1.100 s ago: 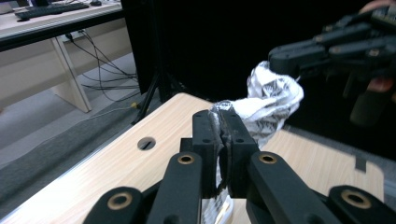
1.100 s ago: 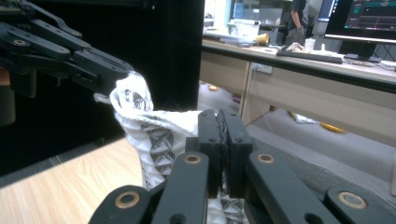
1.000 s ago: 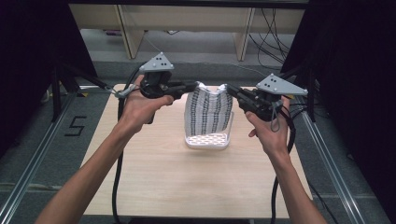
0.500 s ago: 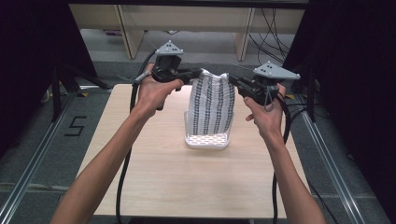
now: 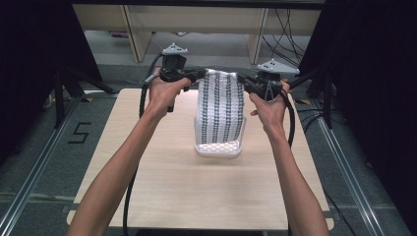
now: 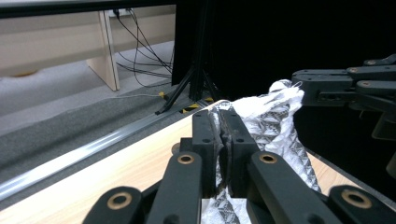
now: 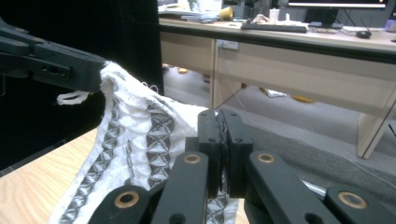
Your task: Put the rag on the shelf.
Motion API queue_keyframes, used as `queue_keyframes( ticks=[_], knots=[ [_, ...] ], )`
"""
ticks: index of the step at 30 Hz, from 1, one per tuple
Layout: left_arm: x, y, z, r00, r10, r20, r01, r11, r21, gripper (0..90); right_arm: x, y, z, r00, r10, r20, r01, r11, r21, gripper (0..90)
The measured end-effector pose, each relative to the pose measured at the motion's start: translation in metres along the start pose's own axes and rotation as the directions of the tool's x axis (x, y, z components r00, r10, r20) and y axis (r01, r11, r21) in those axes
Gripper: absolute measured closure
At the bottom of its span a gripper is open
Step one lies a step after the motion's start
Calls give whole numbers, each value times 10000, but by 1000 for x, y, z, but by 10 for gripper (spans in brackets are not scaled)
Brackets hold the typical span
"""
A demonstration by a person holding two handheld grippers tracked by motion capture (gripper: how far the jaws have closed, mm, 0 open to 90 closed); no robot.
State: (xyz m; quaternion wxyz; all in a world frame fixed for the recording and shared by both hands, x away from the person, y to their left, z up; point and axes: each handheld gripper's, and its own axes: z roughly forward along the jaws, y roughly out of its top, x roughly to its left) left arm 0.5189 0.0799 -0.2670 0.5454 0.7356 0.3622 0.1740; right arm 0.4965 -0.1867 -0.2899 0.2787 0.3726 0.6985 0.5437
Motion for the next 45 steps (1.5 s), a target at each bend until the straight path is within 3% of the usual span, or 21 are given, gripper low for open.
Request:
queue_keyframes(
  ticks=[4, 5, 9, 13, 16, 20, 23, 26, 27, 30, 45],
  knots=[
    [5, -3, 6, 9998, -209, -60, 209, 9998, 68, 851, -3, -4, 6, 9999, 149, 79, -149, 9999, 55, 884],
    [9, -4, 10, 9988, -484, -29, 485, 9988, 19, 851, -4, -7, 9, 9995, 221, 236, -222, 9997, 73, 884],
    [13, -9, 17, 9965, -832, 34, 832, 9965, 23, 851, -8, -12, 13, 9984, 404, 391, -410, 9990, 159, 883],
    [17, -15, 23, 9960, -891, -103, 893, 9957, 230, 849, -12, -17, 19, 9980, 284, 569, -307, 9988, 392, 882],
    [20, -19, 26, 9947, -1021, -103, 1024, 9941, 354, 845, -10, -19, 21, 9964, 583, 620, -620, 9962, 605, 880],
    [24, -23, 31, 9928, -1188, -131, 1194, 9911, 587, 831, -13, -24, 28, 9970, 279, 720, -343, 9955, 883, 871],
    [23, -28, 34, 9934, -1130, -180, 1140, 9910, 705, 819, -12, -30, 32, 9959, 384, 825, -472, 9930, 1085, 854],
    [24, -31, 36, 9933, -1152, -137, 1159, 9904, 756, 767, -12, -33, 34, 9950, 307, 954, -429, 9907, 1293, 828],
    [24, -33, 37, 9925, -1211, -170, 1221, 9892, 806, 713, -12, -36, 36, 9936, 280, 1095, -450, 9867, 1561, 772],
    [25, -37, 39, 9887, -1485, -221, 1499, 9845, 910, 613, -14, -37, 38, 9929, 226, 1168, -414, 9861, 1612, 711],
    [18, -36, 18, 9930, -1177, 78, 1165, 9889, 927, 501, -10, -34, 30, 9962, 222, 837, -364, 9843, 1725, 616]
  ],
)
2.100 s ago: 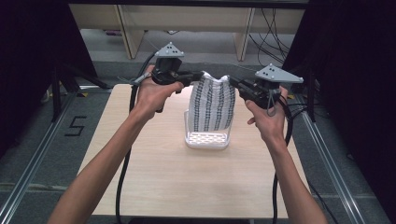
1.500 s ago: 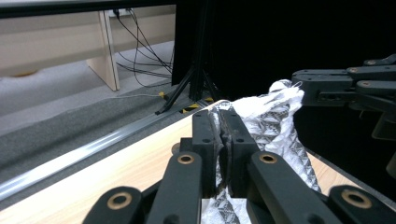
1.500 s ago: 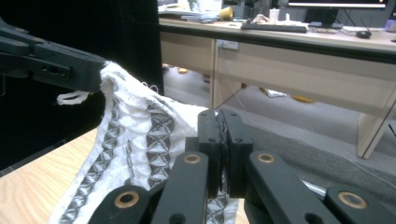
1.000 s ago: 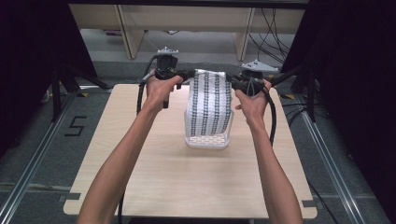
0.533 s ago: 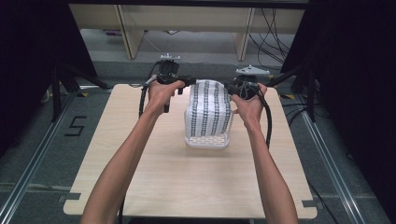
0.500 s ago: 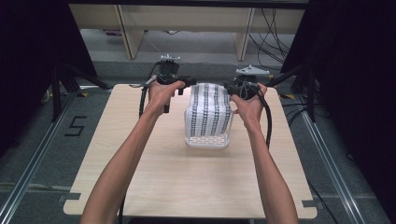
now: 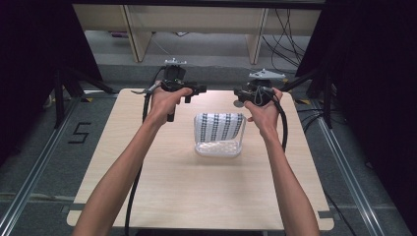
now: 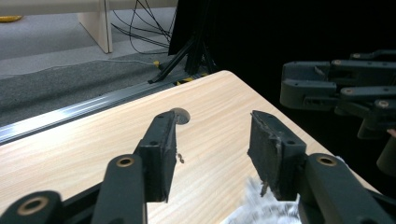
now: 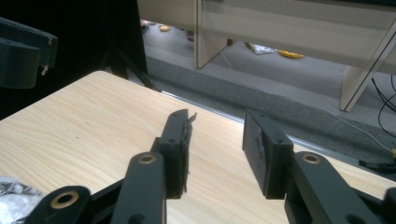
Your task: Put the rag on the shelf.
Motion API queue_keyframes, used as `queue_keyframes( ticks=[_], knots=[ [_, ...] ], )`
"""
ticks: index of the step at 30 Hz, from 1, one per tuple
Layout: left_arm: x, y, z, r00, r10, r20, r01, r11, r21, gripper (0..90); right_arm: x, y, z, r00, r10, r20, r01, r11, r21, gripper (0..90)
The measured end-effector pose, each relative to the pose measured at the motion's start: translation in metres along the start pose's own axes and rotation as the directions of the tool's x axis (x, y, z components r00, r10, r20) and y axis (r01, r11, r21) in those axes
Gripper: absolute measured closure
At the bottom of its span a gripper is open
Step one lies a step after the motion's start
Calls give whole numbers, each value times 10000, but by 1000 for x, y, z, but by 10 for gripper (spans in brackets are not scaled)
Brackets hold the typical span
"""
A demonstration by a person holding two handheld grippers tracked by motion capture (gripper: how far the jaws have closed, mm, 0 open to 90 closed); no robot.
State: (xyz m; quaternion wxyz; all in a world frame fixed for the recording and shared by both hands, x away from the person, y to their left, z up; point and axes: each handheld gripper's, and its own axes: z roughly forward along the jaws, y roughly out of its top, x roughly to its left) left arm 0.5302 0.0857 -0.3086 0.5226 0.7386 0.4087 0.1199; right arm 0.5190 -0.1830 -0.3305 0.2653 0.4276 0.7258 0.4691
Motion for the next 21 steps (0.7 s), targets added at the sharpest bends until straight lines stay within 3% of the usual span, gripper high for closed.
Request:
queue_keyframes(
  ticks=[9, 11, 15, 21],
  knots=[
    [1, -10, -12, 9999, -73, 151, 74, 10000, -16, 421, -1, 1, -15, 9997, -20, -236, 23, 9999, 118, 565],
    [2, -13, -15, 9997, -151, 177, 152, 9999, -50, 415, -2, 0, -16, 9994, -265, -228, 269, 9995, 150, 560],
    [3, -15, -19, 9998, -127, 169, 128, 9999, -49, 404, -2, -2, -20, 9998, -63, -214, 71, 9994, 337, 548],
    [2, -20, -28, 9995, -92, 298, 97, 9998, -161, 387, -5, -4, -26, 9998, -118, -178, 120, 9999, 115, 517]
  ],
)
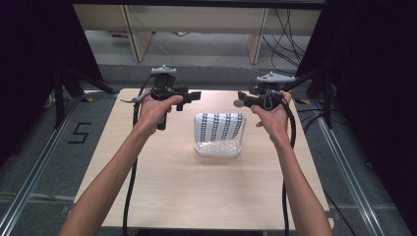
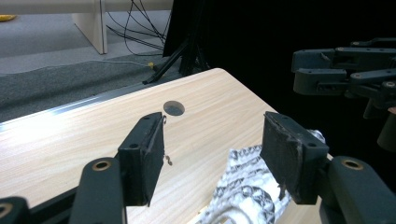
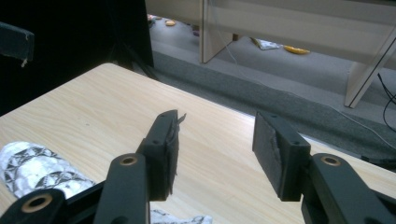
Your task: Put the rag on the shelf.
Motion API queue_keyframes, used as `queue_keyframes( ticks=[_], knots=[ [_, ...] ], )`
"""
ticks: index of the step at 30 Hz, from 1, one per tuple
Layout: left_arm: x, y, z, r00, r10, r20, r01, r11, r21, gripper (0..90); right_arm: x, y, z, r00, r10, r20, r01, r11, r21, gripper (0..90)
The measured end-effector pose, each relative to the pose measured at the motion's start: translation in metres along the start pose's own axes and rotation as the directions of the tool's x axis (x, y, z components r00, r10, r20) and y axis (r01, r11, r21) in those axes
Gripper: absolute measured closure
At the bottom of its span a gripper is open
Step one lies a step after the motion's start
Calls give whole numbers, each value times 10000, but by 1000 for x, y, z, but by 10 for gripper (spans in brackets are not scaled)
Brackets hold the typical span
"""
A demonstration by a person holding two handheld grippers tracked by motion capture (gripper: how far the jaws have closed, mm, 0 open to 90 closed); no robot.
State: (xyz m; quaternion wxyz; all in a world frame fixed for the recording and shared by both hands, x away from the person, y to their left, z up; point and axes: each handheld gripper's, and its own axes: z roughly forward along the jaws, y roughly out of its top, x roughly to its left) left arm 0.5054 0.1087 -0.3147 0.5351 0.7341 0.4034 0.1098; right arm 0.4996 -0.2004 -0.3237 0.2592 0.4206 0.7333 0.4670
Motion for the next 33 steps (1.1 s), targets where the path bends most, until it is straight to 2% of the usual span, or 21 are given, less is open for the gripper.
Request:
queue_keyframes(
  ticks=[1, 2, 3, 4, 6, 8, 10, 11, 13, 14, 16, 17, 22, 23, 25, 29, 32, 33],
  knots=[
    [0, -1, 0, 10000, -20, 53, 20, 10000, -51, 384, -1, 0, -1, 9999, -74, -120, 74, 10000, 42, 515],
    [0, -1, 0, 10000, -20, 53, 20, 10000, -51, 380, 0, 0, -3, 9998, 137, -157, -135, 9998, 117, 510],
    [0, -3, -2, 10000, 7, 63, -7, 10000, -22, 378, -1, -1, -4, 9998, -151, -94, 151, 9999, -15, 505],
    [-1, -4, -2, 10000, 24, 87, -24, 10000, -30, 375, 1, -1, -6, 9998, 122, -178, -120, 9998, 141, 501],
    [-1, -6, -4, 9999, 44, 142, -44, 10000, 36, 367, 1, -2, -7, 9997, 17, -223, -18, 10000, -14, 488],
    [-2, -7, -5, 9998, 88, 203, -87, 10000, -30, 361, 2, -1, -9, 9994, -93, -321, 95, 9999, 54, 480],
    [-3, -8, -6, 9998, 79, 168, -78, 10000, -13, 360, 4, -2, -10, 9995, 33, -313, -32, 10000, 19, 480],
    [-4, -8, -7, 9996, 105, 264, -103, 9999, -52, 360, 4, -1, -12, 9993, -123, -352, 126, 9999, 80, 475],
    [-5, -10, -9, 9995, 174, 257, -172, 9998, -67, 354, 8, -1, -14, 9988, -60, -490, 61, 10000, 10, 464],
    [-6, -11, -12, 9994, 156, 296, -152, 9998, -108, 351, 10, 0, -17, 9985, -244, -489, 244, 9997, -4, 457],
    [-6, -12, -13, 9993, 141, 345, -137, 9999, -97, 348, 13, -1, -18, 9977, -287, -615, 282, 9996, -92, 455],
    [-6, -13, -14, 9991, 176, 378, -172, 9998, -105, 347, 13, -1, -20, 9973, -436, -592, 436, 9990, -19, 452],
    [-10, -17, -21, 9983, 185, 559, -176, 9997, -177, 340, 19, -2, -25, 9968, -335, -725, 340, 9994, 51, 447],
    [-12, -19, -24, 9974, 210, 686, -196, 9996, -206, 340, 20, -2, -26, 9966, -479, -671, 472, 9988, -107, 446],
    [-14, -20, -26, 9972, 268, 697, -255, 9995, -202, 340, 20, -3, -27, 9955, -514, -794, 511, 9987, -56, 445],
    [-18, -25, -30, 9962, 399, 775, -386, 9991, -180, 340, 23, -4, -31, 9952, -631, -750, 632, 9980, -15, 438],
    [-20, -28, -33, 9958, 483, 781, -474, 9988, -130, 340, 24, -6, -34, 9948, -617, -813, 621, 9981, 17, 438],
    [-21, -30, -35, 9948, 492, 896, -479, 9987, -166, 340, 26, -7, -37, 9949, -555, -847, 557, 9984, -6, 437]
  ],
)
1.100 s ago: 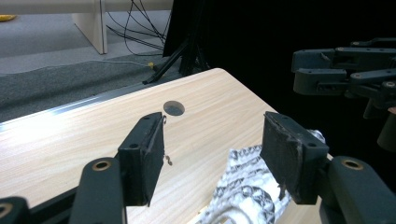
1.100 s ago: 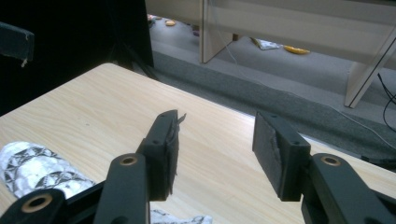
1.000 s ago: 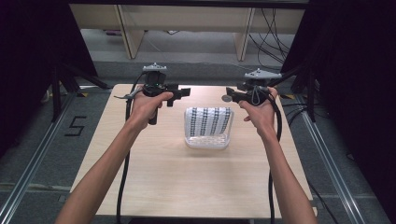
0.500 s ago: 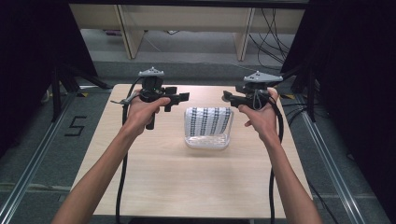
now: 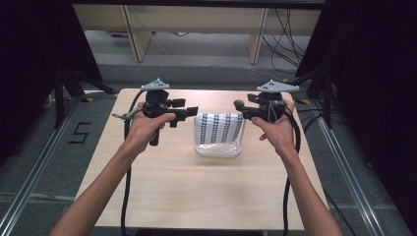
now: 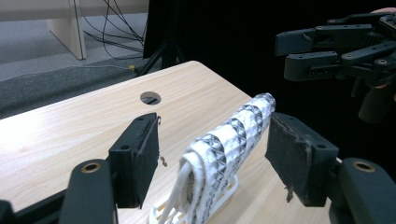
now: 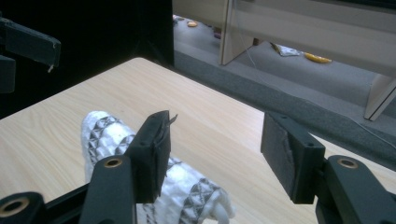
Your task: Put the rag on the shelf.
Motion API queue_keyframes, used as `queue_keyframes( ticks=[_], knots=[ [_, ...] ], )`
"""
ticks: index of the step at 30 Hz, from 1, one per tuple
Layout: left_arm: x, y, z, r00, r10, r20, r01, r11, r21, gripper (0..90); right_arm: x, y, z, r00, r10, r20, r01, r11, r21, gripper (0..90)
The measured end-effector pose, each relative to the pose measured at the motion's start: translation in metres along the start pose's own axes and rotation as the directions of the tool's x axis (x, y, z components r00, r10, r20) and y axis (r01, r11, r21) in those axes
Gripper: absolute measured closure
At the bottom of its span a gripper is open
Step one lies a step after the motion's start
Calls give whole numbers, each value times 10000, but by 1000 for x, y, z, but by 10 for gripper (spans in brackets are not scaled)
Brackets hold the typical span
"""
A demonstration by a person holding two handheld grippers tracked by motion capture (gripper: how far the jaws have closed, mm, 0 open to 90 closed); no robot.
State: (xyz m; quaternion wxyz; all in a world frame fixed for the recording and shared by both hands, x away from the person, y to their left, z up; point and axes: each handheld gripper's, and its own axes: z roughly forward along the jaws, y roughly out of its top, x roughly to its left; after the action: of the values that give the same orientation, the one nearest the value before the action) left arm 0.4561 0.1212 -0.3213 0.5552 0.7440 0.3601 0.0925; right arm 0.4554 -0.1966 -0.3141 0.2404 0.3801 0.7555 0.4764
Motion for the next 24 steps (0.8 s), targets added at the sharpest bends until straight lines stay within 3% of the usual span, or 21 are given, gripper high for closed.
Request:
queue_keyframes(
  ticks=[10, 13, 14, 24],
  knots=[
    [-8, -15, -13, 9996, 160, 224, -161, 9999, 24, 340, 7, -5, -13, 9991, -342, -248, 337, 9992, -198, 435],
    [-9, -18, -17, 9996, 138, 247, -139, 9999, 15, 340, 9, -6, -17, 9992, -235, -311, 231, 9997, -118, 435],
    [-10, -22, -20, 9995, 158, 258, -159, 9999, 20, 340, 10, -8, -21, 9985, -422, -355, 417, 9990, -155, 434],
    [-16, -31, -31, 9986, 407, 326, -410, 9991, 78, 336, 19, -14, -27, 9972, -390, -642, 381, 9992, -151, 425]
  ],
)
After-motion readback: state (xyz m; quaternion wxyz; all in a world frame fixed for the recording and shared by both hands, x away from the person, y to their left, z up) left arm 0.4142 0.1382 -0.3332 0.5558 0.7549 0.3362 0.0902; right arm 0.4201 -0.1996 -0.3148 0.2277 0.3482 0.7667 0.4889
